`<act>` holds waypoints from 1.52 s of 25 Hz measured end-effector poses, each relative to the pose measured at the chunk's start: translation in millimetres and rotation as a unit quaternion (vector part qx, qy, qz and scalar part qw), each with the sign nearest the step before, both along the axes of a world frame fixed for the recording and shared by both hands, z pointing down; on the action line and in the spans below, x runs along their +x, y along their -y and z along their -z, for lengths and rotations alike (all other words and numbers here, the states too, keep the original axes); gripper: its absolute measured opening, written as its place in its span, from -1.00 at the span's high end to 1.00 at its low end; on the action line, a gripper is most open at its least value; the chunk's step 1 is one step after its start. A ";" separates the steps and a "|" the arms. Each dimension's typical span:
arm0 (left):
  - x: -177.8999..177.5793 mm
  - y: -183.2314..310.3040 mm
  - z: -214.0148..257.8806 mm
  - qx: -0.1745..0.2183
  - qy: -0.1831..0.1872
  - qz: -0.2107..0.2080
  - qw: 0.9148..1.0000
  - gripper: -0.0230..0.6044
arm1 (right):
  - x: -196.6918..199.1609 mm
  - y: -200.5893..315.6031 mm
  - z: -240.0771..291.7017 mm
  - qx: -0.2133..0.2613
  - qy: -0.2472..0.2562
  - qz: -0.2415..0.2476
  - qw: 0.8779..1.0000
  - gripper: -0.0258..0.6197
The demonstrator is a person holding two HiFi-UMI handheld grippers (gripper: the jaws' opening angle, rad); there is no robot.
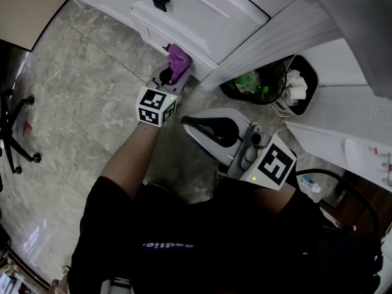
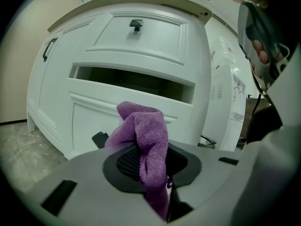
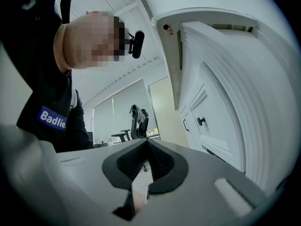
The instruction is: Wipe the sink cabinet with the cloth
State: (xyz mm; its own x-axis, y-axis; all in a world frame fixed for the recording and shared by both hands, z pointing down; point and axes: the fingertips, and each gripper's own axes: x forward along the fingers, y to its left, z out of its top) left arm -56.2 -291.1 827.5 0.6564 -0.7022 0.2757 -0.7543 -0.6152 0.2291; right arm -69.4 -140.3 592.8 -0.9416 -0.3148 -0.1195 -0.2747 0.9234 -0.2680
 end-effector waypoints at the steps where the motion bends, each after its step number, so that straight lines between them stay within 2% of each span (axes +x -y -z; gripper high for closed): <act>1: 8.5 -3.6 0.9 0.000 -0.002 -0.009 1.000 0.66 | -0.2 0.0 0.0 0.000 0.001 0.000 1.000 0.93; 4: 26.5 -14.8 2.0 -0.006 -0.011 -0.023 1.000 0.66 | -0.5 -1.4 1.2 0.000 0.002 0.001 1.000 0.93; 10: 37.6 -27.6 -2.7 -0.010 -0.022 -0.027 0.999 0.66 | -4.7 -2.6 2.0 0.002 0.004 0.009 1.000 0.93; 16: 51.2 -45.6 -7.7 -0.005 -0.025 -0.065 0.998 0.66 | -6.2 -3.0 3.6 0.004 0.005 0.007 1.000 0.93; 19: 22.6 -41.4 -14.6 -0.007 -0.013 -0.050 0.999 0.66 | -4.3 -3.9 4.7 0.003 0.005 0.003 1.000 0.93; 24: -77.9 4.0 -27.5 -0.035 -0.007 0.059 0.998 0.66 | 1.7 -4.7 3.6 0.000 0.000 -0.002 1.000 0.93; 26: -110.9 25.5 -34.9 -0.041 0.009 0.094 0.995 0.66 | 5.3 -5.0 2.1 -0.003 -0.004 -0.007 1.000 0.93; 28: -131.8 45.3 -45.0 -0.045 0.034 0.111 0.992 0.66 | 8.3 -5.2 0.0 -0.005 -0.008 -0.010 1.000 0.93; 33: -152.2 83.7 -72.1 -0.056 0.069 0.135 0.987 0.66 | 16.8 -4.4 -9.5 -0.010 -0.025 -0.025 0.999 0.93; 38: -141.8 93.0 -94.2 -0.073 0.081 0.131 0.985 0.66 | 25.9 -7.2 -16.6 -0.010 -0.043 -0.034 0.998 0.93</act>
State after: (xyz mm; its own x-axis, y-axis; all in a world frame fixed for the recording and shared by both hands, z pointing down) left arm -198.0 -384.1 921.7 0.3973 -0.7871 0.4719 -0.9167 -0.3642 0.1642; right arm -43.5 -133.1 609.4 -0.9245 -0.3799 -0.0330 -0.3593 0.8967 -0.2585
